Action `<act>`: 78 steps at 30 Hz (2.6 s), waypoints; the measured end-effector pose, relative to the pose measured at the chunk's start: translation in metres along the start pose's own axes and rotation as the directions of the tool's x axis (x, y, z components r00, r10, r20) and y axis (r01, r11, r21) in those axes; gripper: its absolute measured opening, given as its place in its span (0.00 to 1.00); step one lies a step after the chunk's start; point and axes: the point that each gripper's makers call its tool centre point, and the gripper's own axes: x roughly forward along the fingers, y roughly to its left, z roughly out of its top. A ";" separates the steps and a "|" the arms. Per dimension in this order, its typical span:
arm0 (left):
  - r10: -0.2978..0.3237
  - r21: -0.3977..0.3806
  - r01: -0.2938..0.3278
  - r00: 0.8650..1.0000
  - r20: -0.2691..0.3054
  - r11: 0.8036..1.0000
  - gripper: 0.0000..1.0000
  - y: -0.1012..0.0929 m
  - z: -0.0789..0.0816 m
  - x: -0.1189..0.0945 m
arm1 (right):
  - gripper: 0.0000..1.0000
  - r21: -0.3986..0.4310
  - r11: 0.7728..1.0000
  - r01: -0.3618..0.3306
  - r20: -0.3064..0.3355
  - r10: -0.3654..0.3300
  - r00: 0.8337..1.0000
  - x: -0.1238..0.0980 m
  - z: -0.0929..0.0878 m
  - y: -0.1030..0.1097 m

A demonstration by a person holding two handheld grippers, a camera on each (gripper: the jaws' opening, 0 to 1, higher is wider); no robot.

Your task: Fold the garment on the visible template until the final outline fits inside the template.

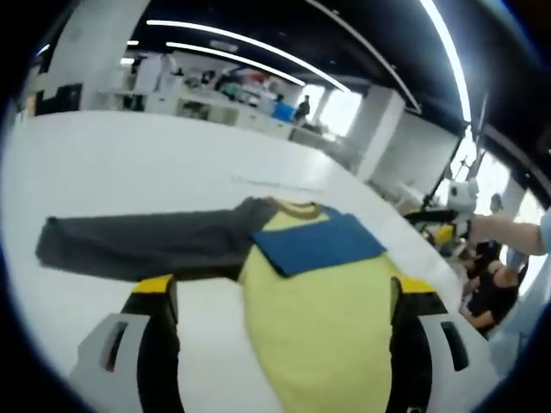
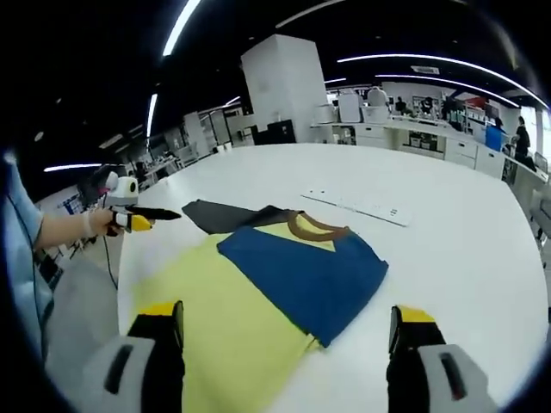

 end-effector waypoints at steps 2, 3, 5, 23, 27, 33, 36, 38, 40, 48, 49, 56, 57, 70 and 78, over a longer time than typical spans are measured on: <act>0.005 -0.008 -0.005 1.000 -0.003 1.000 0.99 0.001 -0.002 -0.004 | 1.00 -0.011 1.000 0.002 -0.001 -0.002 1.000 0.000 -0.002 0.004; 0.004 -0.010 -0.004 1.000 -0.006 1.000 0.99 0.001 -0.003 -0.007 | 1.00 -0.017 1.000 -0.015 -0.023 0.015 1.000 0.001 -0.007 0.009; 0.009 -0.004 -0.009 1.000 -0.004 1.000 0.99 0.001 -0.002 -0.014 | 1.00 -0.026 1.000 -0.010 -0.036 0.009 0.999 0.000 -0.009 0.014; 0.031 0.035 -0.032 0.999 0.012 0.999 0.99 0.015 0.006 -0.044 | 1.00 -0.018 1.000 0.016 0.011 -0.016 1.000 -0.025 -0.005 0.033; 0.114 0.077 -0.116 0.993 0.022 0.990 0.93 0.043 0.010 -0.049 | 0.99 -0.004 1.000 0.018 0.004 -0.018 1.000 -0.025 -0.012 0.036; 0.225 0.041 -0.226 0.974 0.043 0.973 0.88 0.096 0.017 -0.058 | 0.98 -0.012 1.000 0.012 -0.027 -0.013 1.000 -0.027 -0.019 0.036; 0.259 0.010 -0.260 0.964 0.058 0.966 0.83 0.112 0.019 -0.064 | 0.97 -0.001 1.000 0.009 -0.032 -0.009 0.999 -0.026 -0.023 0.036; 0.274 -0.012 -0.273 0.960 0.051 0.962 0.80 0.132 0.017 -0.068 | 0.97 0.010 1.000 0.007 -0.038 -0.006 0.999 -0.023 -0.026 0.037; 0.299 -0.008 -0.299 0.953 0.046 0.954 0.78 0.150 0.014 -0.068 | 0.95 0.012 1.000 0.003 -0.050 -0.002 0.999 -0.021 -0.029 0.037; 0.437 -0.134 -0.423 0.895 0.094 0.896 0.72 0.213 0.015 -0.071 | 0.94 0.022 1.000 -0.010 -0.071 0.012 0.997 -0.013 -0.035 0.043; 0.461 -0.163 -0.444 0.883 0.088 0.881 0.71 0.218 0.010 -0.073 | 0.94 0.021 1.000 -0.009 -0.082 0.011 0.997 -0.012 -0.036 0.046; 0.520 -0.226 -0.493 0.850 0.083 0.840 0.67 0.241 0.002 -0.081 | 0.93 0.011 1.000 -0.012 -0.097 0.013 0.995 -0.007 -0.033 0.046; 0.534 -0.238 -0.503 0.841 0.084 0.831 0.66 0.252 0.001 -0.085 | 0.93 0.011 1.000 -0.012 -0.100 0.013 0.995 -0.007 -0.033 0.046; 0.562 -0.369 -0.491 0.820 0.108 0.789 0.34 0.283 0.004 -0.073 | 0.90 0.008 1.000 0.008 -0.135 -0.007 0.991 -0.009 -0.040 0.038; 0.598 -0.554 -0.443 0.792 0.126 0.704 0.00 0.296 -0.004 -0.072 | 0.83 -0.002 0.999 0.049 -0.134 -0.048 0.990 -0.019 -0.043 0.032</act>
